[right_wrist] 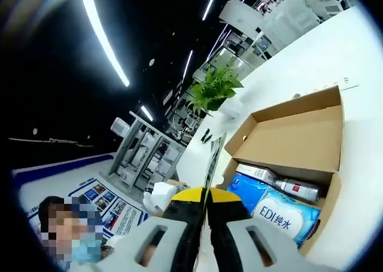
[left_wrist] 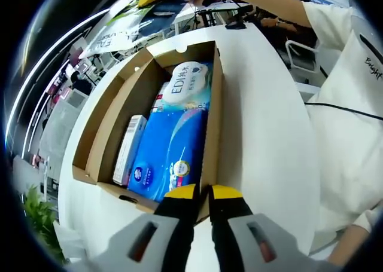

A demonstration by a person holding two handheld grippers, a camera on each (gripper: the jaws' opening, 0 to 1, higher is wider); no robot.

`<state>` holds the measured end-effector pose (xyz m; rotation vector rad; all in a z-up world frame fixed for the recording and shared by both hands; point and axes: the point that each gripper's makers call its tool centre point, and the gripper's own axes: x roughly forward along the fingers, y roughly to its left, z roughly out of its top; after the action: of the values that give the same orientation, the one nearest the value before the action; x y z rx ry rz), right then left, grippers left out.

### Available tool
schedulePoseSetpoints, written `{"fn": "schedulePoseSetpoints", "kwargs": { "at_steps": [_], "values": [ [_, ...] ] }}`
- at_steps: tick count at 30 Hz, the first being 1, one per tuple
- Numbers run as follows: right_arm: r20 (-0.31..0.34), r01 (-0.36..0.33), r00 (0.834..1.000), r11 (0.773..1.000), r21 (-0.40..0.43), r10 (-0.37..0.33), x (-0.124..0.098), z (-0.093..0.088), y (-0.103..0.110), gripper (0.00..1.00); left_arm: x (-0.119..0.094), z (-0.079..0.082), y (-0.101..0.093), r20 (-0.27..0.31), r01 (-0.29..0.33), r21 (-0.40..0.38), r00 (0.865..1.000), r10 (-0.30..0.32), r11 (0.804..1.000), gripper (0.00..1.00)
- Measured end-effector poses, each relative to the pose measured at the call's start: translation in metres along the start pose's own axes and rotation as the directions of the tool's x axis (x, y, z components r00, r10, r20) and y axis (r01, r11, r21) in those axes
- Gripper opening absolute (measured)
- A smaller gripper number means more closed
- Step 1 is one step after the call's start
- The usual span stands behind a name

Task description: Operate the shoe box by opening the lid, removing the specified soft item, and placing it in the target area until the item is outside and the box remains undamaged.

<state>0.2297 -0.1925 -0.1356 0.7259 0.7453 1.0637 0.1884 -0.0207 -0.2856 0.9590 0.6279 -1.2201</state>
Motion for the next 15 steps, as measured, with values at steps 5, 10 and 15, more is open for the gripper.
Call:
{"fn": "schedulePoseSetpoints", "kwargs": {
  "at_steps": [5,10,15],
  "values": [
    [-0.009,0.003,1.0,1.0,-0.005,-0.003,-0.009,0.001,-0.001,0.0,0.0,0.0,0.0,0.006,0.002,0.004,1.0,-0.002,1.0,0.07],
    [-0.002,0.007,1.0,1.0,-0.002,-0.007,-0.021,0.005,-0.004,0.0,0.0,0.0,0.0,0.005,0.003,0.002,1.0,-0.003,1.0,0.07],
    [0.004,0.019,1.0,1.0,-0.016,-0.019,-0.042,0.008,-0.001,0.0,0.0,0.0,0.0,0.005,0.001,0.005,1.0,-0.001,1.0,0.07]
  ]
}}
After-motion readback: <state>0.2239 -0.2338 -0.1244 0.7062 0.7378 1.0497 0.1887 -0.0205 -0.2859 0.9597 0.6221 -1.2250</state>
